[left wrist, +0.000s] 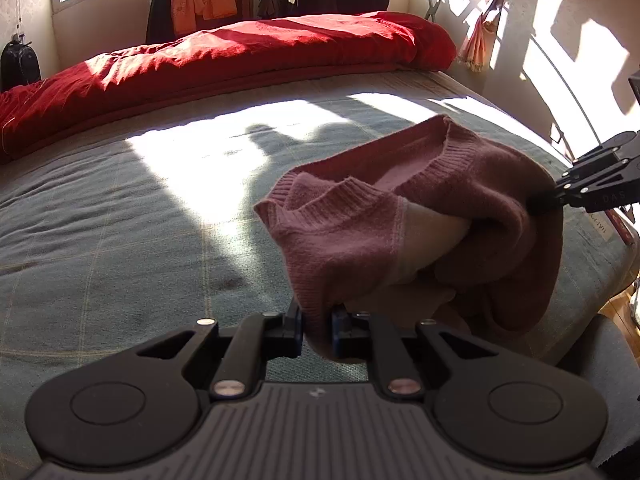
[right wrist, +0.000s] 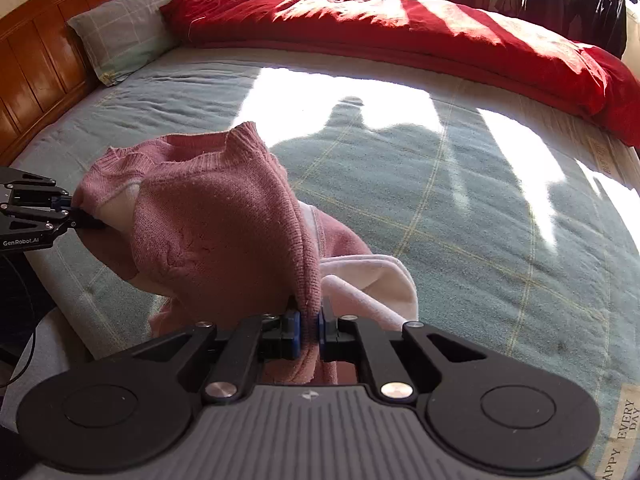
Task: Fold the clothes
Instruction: 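Lift the sweater with both grippers and pull the grippers apart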
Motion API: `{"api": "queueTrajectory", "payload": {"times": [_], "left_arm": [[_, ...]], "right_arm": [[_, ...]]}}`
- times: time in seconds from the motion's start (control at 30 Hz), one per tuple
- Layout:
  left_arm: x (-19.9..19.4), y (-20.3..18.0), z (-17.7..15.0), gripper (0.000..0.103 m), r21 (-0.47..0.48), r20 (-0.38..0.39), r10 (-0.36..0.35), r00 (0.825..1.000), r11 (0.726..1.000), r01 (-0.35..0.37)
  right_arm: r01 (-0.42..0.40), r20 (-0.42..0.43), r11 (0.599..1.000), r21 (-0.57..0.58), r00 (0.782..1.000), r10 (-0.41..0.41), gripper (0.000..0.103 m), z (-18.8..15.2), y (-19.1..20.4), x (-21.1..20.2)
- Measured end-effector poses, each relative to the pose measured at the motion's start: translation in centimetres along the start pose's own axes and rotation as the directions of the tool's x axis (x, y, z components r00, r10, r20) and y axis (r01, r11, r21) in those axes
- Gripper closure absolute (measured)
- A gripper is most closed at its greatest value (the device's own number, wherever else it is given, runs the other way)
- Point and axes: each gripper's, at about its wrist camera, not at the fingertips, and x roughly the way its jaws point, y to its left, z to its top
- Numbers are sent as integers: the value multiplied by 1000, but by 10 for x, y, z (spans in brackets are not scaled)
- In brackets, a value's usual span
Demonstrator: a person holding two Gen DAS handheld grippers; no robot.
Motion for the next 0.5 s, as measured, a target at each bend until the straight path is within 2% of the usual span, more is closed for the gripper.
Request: {"api": "queueTrajectory", "payload": {"times": [0.1,0.27,0.5], "left_arm": [[-8,-7,6,91,32,21,10,1000,999,-11],[-15,-22,22,91,100,36,37,999,994,-41],[-24,-46,46,91,179,27,70,997,981,-74]], "right_arm": [[76,48,997,-28,996,-75,94,4,-3,-22],[193,121,981,-37,975,-187,94,6,-9,-51],[197,154,980,36,968,-200,94,-17,-29,-65]]}}
